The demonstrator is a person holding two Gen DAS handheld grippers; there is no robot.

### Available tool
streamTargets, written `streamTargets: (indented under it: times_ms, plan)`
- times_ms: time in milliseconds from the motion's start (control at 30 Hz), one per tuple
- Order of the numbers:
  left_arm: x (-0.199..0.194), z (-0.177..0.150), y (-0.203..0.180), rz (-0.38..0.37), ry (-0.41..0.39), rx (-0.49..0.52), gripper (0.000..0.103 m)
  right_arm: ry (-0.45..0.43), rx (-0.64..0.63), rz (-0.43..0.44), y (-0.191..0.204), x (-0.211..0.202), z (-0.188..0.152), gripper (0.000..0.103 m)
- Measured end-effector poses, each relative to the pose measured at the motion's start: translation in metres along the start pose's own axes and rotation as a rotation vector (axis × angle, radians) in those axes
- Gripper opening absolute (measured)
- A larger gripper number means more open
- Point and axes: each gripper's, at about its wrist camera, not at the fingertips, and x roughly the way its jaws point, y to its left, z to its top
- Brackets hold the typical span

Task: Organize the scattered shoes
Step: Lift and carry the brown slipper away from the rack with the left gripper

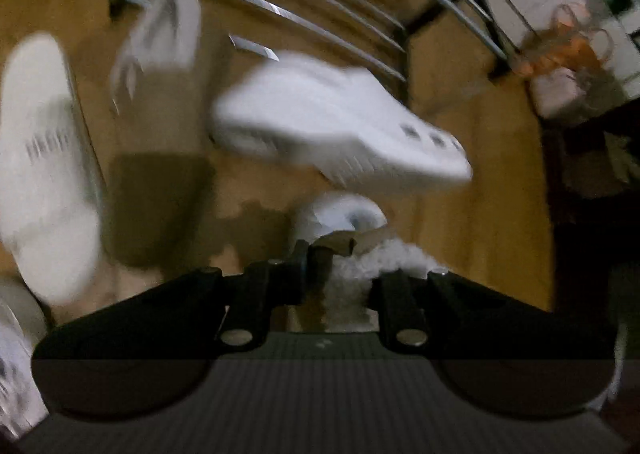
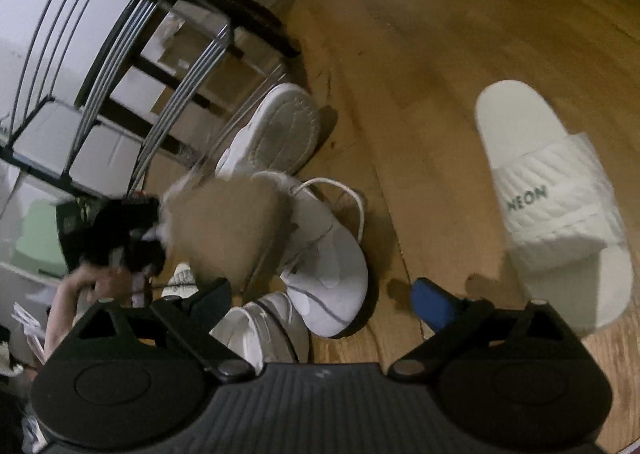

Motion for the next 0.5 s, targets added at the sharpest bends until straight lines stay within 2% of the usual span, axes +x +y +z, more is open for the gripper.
streamTargets:
  times_ms: [267,367,467,500]
  plan:
    - [0.016,-0.092,-0.044,0.077,0.060,0.165,0.016,-0.022,0.042,-0.029,-0.027,-0.008,-0.006,0.097]
    - [0.021,-0.124,-0.060,0.105,0.075,0.232,0.022,-0.002,0.052,-0.056,-0.039,-0.003,-0.009,0.097]
    - [0.013,-0.139,-0.078,0.131,0.044,0.351,0.032,0.048,0.025,-0.062,-0.045,0.004,-0.014,0.097]
    - [0.010,-0.141,-0.080,0.135,0.053,0.368,0.039,0.065,0.003,-0.067,-0.044,0.007,-0.017,0.097]
